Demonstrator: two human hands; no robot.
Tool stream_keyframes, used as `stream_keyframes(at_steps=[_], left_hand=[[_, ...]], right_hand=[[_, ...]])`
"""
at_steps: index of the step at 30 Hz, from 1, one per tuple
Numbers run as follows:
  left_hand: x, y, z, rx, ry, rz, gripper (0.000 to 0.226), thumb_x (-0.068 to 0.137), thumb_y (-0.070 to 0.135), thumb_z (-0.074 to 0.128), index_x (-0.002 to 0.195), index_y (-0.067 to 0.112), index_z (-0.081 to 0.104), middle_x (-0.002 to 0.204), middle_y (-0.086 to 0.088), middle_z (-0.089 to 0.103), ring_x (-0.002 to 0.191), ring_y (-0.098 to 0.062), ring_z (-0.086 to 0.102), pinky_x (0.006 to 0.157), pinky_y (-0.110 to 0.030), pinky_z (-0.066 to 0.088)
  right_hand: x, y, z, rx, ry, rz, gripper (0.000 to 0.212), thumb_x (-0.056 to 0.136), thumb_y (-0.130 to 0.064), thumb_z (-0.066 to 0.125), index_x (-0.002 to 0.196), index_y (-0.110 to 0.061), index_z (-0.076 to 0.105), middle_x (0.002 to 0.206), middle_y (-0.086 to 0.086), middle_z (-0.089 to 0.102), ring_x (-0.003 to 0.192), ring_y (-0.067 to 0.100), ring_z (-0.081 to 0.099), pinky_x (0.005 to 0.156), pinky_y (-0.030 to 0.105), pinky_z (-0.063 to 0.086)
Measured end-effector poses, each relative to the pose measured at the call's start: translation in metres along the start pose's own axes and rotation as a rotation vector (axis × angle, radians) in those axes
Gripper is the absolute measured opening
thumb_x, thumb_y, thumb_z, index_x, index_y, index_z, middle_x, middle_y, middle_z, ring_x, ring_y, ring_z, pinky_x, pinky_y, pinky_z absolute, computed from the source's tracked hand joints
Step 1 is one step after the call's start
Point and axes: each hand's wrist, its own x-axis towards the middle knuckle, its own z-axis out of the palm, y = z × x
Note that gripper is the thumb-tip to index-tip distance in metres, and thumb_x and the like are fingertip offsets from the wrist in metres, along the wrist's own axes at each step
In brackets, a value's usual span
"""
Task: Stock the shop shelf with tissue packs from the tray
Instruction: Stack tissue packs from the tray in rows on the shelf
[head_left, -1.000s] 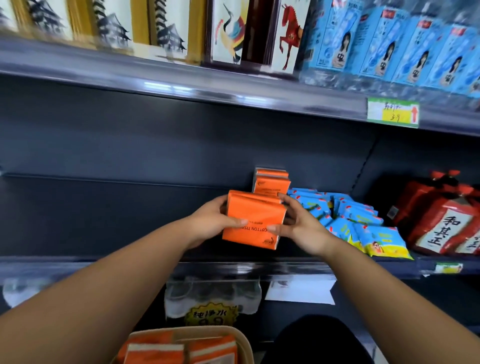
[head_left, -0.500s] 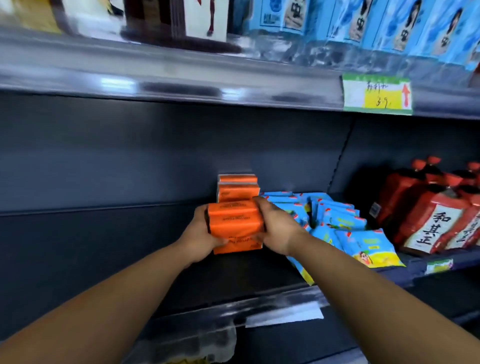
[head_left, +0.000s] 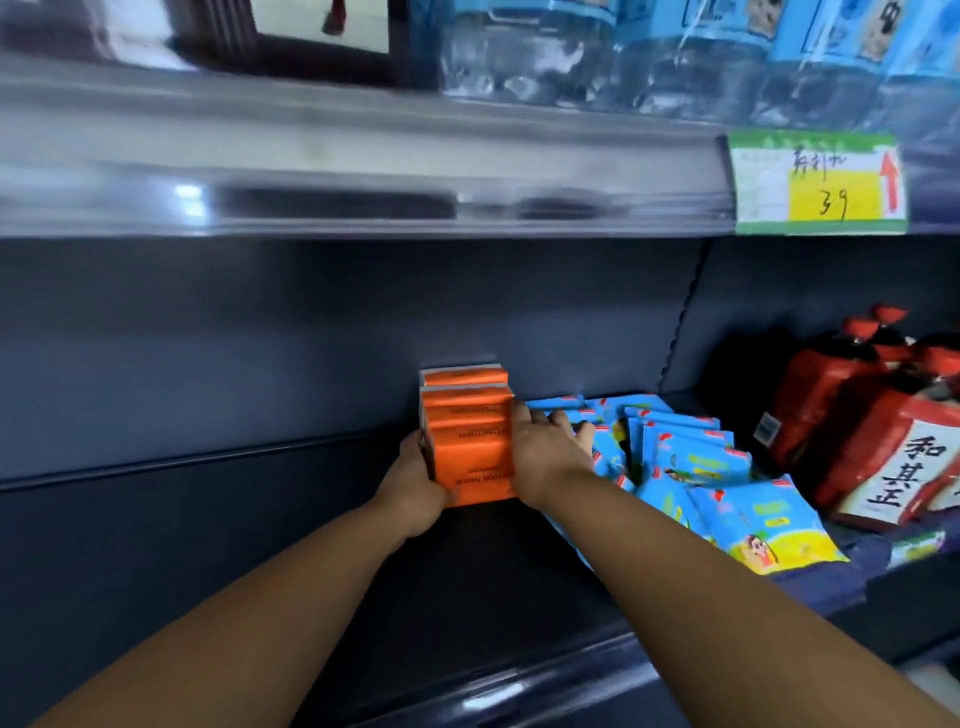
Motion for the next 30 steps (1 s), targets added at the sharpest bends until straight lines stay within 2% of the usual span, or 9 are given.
stream_keyframes(at_steps=[2,5,12,14,16,19,23,26,30], left_hand=[[0.000,0.001,0.003,-0.001,0.009,0.000,0.059,0.085,0.001,0.066,0.126,0.025,0.032,0.091,0.017,0.044,0.085,0.001,0.045,0.082,-0.020,0.034],[0.002,0.000,0.000,-0.081,0.002,-0.014,0.080,0.077,0.001,0.072,0.142,0.022,0.029,0.108,0.008,0.051,0.102,-0.010,0.050,0.084,-0.025,0.037],[0.006,0.011,0.003,-0.166,-0.063,-0.055,0.089,0.051,0.016,0.067,0.136,0.023,0.040,0.119,-0.001,0.060,0.106,-0.017,0.057,0.084,-0.028,0.047],[0.002,0.012,0.005,-0.160,-0.007,-0.091,0.100,0.058,0.014,0.072,0.148,0.020,0.026,0.130,0.005,0.050,0.116,-0.019,0.052,0.085,-0.027,0.044],[-0.010,0.011,0.004,-0.092,0.059,-0.122,0.106,0.075,0.011,0.073,0.154,0.015,0.003,0.148,-0.001,0.033,0.136,-0.024,0.035,0.100,-0.029,0.036],[-0.036,0.001,-0.022,0.032,0.123,-0.089,0.103,0.079,0.015,0.075,0.154,0.015,0.006,0.158,-0.010,0.019,0.141,-0.026,0.026,0.111,-0.032,0.027],[-0.085,-0.030,-0.071,0.075,0.220,-0.074,0.076,0.077,0.014,0.077,0.142,0.012,0.037,0.142,-0.013,0.043,0.124,-0.026,0.047,0.105,-0.033,0.038],[-0.137,-0.040,-0.091,-0.051,0.289,-0.002,0.034,0.082,0.000,0.068,0.110,0.016,0.057,0.117,-0.009,0.060,0.100,-0.018,0.057,0.086,-0.031,0.047],[-0.234,-0.061,-0.099,-0.324,0.056,0.052,0.022,0.079,0.008,0.066,0.098,0.019,0.062,0.090,0.001,0.071,0.078,-0.011,0.066,0.066,-0.021,0.050]], right_hand=[[0.001,0.001,0.000,0.034,-0.016,0.015,0.072,0.083,-0.002,0.049,0.148,-0.015,0.018,0.149,0.007,0.035,0.140,0.031,0.024,0.113,0.057,0.013],[0.002,0.002,-0.003,0.092,-0.050,0.004,0.075,0.082,-0.007,0.054,0.146,-0.016,0.017,0.146,0.007,0.036,0.138,0.032,0.026,0.111,0.057,0.016],[-0.015,0.009,-0.017,0.186,-0.114,0.006,0.087,0.078,-0.012,0.058,0.148,-0.024,0.008,0.150,0.007,0.017,0.140,0.035,0.015,0.112,0.055,0.015],[-0.021,0.015,-0.017,0.225,-0.094,-0.009,0.084,0.077,-0.013,0.061,0.146,-0.025,0.013,0.146,0.006,0.021,0.137,0.035,0.019,0.110,0.055,0.019],[-0.029,0.026,-0.018,0.276,-0.039,-0.021,0.077,0.078,-0.016,0.063,0.141,-0.027,0.021,0.142,0.005,0.026,0.133,0.035,0.025,0.108,0.052,0.025],[-0.046,0.042,-0.017,0.333,0.044,-0.023,0.062,0.084,-0.020,0.063,0.139,-0.027,0.035,0.144,0.005,0.030,0.132,0.034,0.029,0.107,0.047,0.030],[-0.074,0.048,-0.010,0.376,0.172,-0.146,0.040,0.085,-0.011,0.058,0.124,-0.020,0.057,0.134,0.011,0.048,0.126,0.035,0.041,0.106,0.043,0.034],[-0.107,0.026,-0.005,0.542,0.338,-0.352,0.037,0.075,-0.006,0.051,0.108,-0.014,0.065,0.110,0.010,0.060,0.105,0.028,0.055,0.097,0.036,0.040],[-0.183,-0.043,0.015,0.914,0.303,-0.550,0.034,0.077,0.004,0.051,0.104,-0.013,0.063,0.099,0.002,0.056,0.082,-0.003,0.053,0.079,0.010,0.041]])
